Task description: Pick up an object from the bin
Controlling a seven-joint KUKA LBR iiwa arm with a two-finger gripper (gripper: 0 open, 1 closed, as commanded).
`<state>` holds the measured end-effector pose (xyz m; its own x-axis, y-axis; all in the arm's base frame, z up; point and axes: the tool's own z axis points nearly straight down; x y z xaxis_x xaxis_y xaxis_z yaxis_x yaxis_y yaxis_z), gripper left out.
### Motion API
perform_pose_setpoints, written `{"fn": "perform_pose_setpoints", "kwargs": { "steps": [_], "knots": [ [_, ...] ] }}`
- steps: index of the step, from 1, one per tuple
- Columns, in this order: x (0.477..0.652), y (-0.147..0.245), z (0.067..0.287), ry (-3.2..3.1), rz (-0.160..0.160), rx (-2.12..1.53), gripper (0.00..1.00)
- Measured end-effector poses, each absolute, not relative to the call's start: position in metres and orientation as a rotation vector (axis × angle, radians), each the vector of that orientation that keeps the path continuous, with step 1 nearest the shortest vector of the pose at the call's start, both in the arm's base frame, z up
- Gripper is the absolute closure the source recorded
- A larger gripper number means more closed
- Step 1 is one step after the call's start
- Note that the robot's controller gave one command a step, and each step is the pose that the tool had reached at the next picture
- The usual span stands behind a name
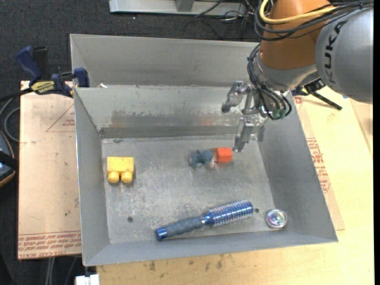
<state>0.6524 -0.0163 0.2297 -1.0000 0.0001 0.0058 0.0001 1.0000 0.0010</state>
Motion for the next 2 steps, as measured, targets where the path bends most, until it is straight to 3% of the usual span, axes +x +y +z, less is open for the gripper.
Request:
{"fn": "perform_pose_setpoints", "kwargs": {
  "steps": [1,2],
  "knots": [
    [0.579,0.005,0.084,-3.144,-0.003,0.077,0.0],
    [0.518,-0.014,0.077,-3.161,-0.003,0.265,0.0]
  ]
}}
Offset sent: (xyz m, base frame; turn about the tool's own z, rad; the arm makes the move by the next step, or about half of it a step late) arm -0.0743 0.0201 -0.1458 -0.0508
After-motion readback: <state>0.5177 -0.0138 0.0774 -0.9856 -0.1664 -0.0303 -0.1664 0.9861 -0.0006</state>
